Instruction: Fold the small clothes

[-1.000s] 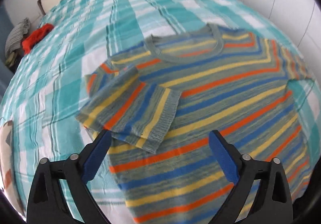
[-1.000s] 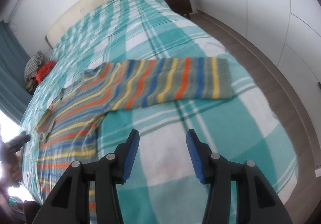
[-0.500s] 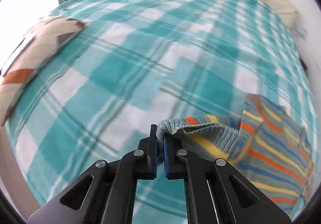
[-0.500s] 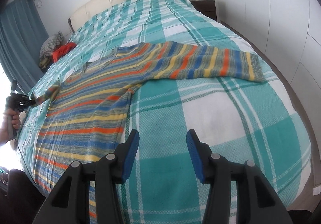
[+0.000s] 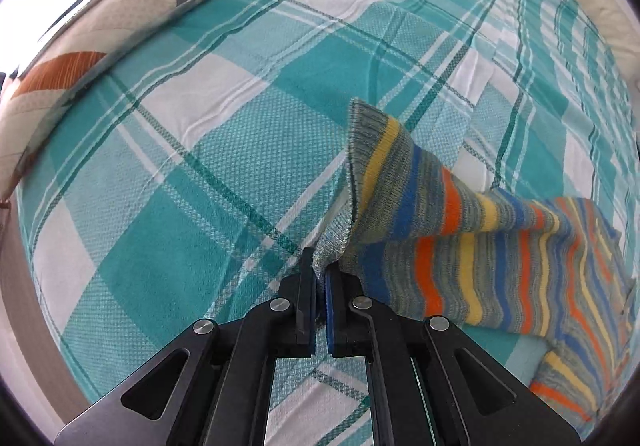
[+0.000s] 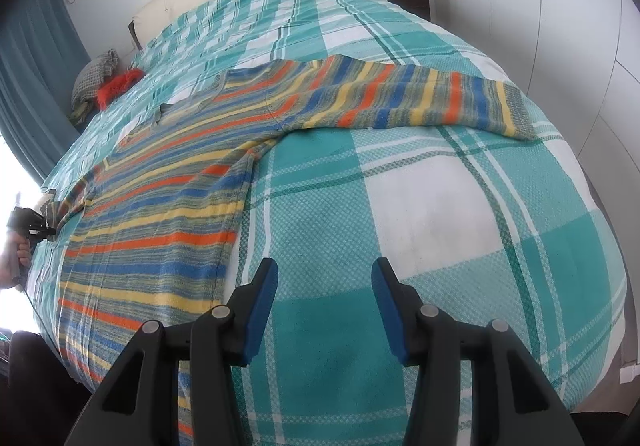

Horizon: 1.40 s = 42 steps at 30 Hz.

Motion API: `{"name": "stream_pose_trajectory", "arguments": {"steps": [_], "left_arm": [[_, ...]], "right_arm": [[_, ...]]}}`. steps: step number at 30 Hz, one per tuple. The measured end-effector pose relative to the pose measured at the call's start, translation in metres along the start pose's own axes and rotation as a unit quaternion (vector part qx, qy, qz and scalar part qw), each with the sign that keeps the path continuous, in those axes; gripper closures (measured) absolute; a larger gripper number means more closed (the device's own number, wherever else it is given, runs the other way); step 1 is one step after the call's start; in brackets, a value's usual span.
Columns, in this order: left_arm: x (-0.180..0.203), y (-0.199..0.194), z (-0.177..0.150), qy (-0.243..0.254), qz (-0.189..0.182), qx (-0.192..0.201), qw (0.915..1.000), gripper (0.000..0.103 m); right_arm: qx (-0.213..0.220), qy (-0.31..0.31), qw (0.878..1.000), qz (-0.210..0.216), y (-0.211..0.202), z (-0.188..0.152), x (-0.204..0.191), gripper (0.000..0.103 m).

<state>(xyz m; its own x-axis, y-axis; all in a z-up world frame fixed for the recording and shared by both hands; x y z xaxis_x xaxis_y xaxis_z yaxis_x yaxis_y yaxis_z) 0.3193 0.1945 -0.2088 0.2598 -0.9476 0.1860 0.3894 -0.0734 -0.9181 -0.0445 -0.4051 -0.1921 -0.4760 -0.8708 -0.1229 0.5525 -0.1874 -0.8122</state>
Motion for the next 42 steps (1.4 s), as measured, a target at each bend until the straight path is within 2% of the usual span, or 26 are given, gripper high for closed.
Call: {"name": "stream_pose_trajectory", "arguments": {"steps": [3, 4, 5, 6, 7, 8, 10, 13, 19, 21, 22, 23, 29, 42], "left_arm": [[0.014, -0.014, -0.008, 0.073, 0.052, 0.026, 0.9956, 0.087], [0.019, -0.020, -0.011, 0.092, 0.067, 0.038, 0.9928, 0.063], [0.024, -0.026, -0.014, 0.109, 0.078, 0.052, 0.9896, 0.046], [0.029, -0.034, -0.018, 0.125, 0.093, 0.071, 0.9852, 0.019], [0.035, -0.042, -0.021, 0.141, 0.111, 0.095, 0.9791, 0.009], [0.042, -0.049, -0.025, 0.158, 0.124, 0.116, 0.9728, 0.007], [0.058, -0.054, -0.032, 0.193, 0.131, 0.131, 0.9636, 0.006], [0.077, -0.050, -0.047, 0.223, 0.115, 0.131, 0.9591, 0.005], [0.104, -0.007, -0.072, 0.243, 0.040, 0.127, 0.9610, 0.002], [0.107, 0.019, -0.079, 0.245, 0.031, 0.115, 0.9621, 0.000], [0.105, 0.023, -0.082, 0.241, 0.019, 0.131, 0.9614, 0.000], [0.102, 0.021, -0.083, 0.234, 0.008, 0.139, 0.9621, 0.000], [0.098, 0.022, -0.079, 0.213, -0.024, 0.126, 0.9685, 0.000], [0.096, 0.024, -0.080, 0.209, -0.030, 0.124, 0.9695, 0.000]], "right_arm": [[-0.002, 0.003, 1.000, 0.000, 0.002, 0.001, 0.001, 0.054], [-0.001, 0.001, 1.000, -0.002, 0.002, 0.001, 0.001, 0.054], [0.000, -0.002, 1.000, -0.004, 0.003, 0.002, 0.000, 0.053], [0.002, -0.006, 1.000, -0.005, 0.003, 0.002, -0.002, 0.050], [0.004, -0.010, 1.000, -0.009, 0.003, 0.003, -0.003, 0.048], [0.006, -0.015, 1.000, -0.014, 0.003, 0.003, -0.005, 0.045], [0.010, -0.027, 0.999, -0.018, 0.003, 0.003, -0.010, 0.044], [0.013, -0.043, 0.999, -0.026, 0.003, 0.001, -0.016, 0.044], [0.027, -0.043, 0.998, -0.046, 0.001, 0.002, -0.014, 0.043], [0.028, -0.036, 0.998, -0.052, 0.001, 0.003, -0.010, 0.043], [0.028, -0.033, 0.998, -0.054, 0.002, 0.004, -0.008, 0.043], [0.026, -0.031, 0.998, -0.056, 0.003, 0.004, -0.007, 0.043], [0.017, -0.025, 0.998, -0.058, 0.008, 0.003, -0.004, 0.043], [0.010, -0.041, 0.998, -0.052, 0.012, -0.001, -0.014, 0.043]]}}
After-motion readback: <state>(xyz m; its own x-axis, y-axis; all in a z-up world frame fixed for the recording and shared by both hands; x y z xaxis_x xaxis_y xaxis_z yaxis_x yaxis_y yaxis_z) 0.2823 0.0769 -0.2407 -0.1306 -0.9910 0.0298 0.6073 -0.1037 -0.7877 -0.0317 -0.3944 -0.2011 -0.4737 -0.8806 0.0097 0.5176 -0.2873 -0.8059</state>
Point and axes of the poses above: each gripper's, at about its wrist camera, not at the fingertips, and y roughly the way its jaws point, x to its right, z to its top, the point moved 3 cm from there along y, roughly the way its jaws point, and after that the axes turned 8 degrees about -z, right-handed, at the moved point
